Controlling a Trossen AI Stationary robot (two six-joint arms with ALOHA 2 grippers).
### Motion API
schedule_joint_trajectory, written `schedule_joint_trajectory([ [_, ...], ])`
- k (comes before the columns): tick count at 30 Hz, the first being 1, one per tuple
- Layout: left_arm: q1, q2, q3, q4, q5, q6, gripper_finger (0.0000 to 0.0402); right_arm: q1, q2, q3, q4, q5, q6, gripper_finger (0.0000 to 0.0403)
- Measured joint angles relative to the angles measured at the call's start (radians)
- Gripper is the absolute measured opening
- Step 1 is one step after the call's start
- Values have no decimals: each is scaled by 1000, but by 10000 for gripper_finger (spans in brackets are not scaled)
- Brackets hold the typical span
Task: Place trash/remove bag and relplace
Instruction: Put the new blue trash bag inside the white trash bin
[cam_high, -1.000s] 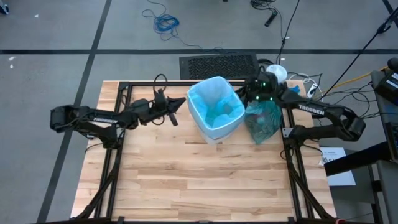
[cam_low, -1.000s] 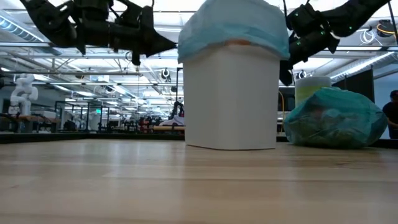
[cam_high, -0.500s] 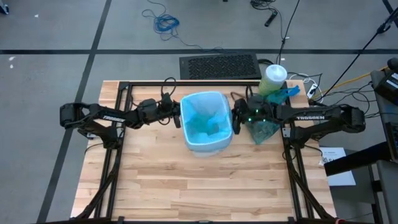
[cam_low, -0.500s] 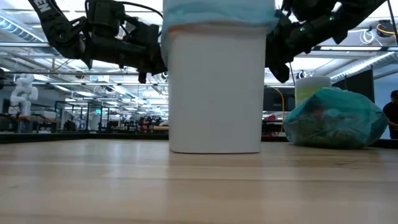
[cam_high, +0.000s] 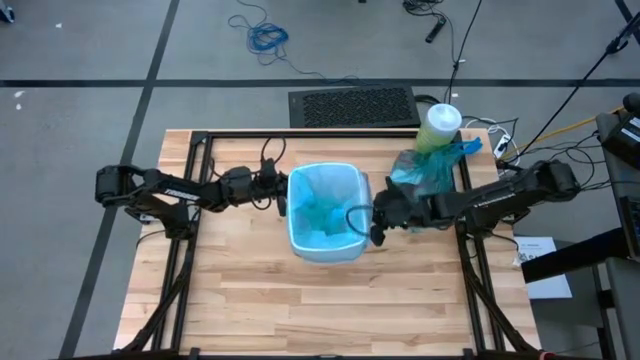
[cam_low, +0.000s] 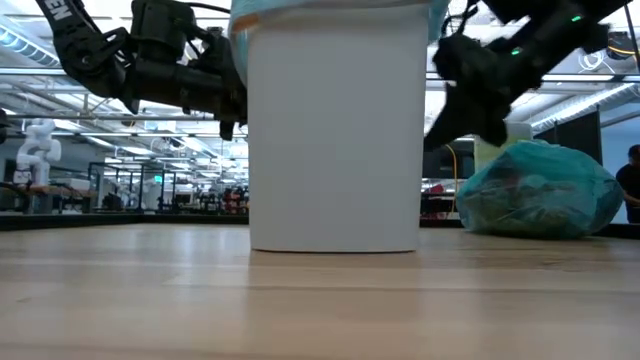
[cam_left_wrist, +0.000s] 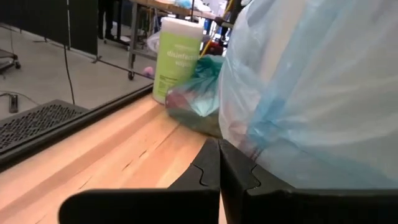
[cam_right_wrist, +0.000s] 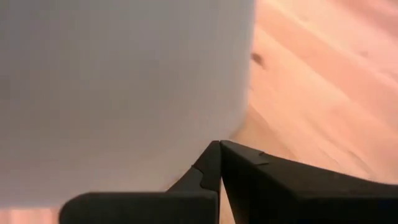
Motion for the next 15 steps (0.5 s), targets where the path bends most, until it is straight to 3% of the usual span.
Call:
schedule_joint_trajectory([
  [8, 0, -46, -1, -4, -3, 8, 0, 190, -195, 0, -224, 378, 96, 0],
  [15, 1, -63, -1, -8, -4, 9, 0, 422, -417, 1, -184, 747, -69, 0],
])
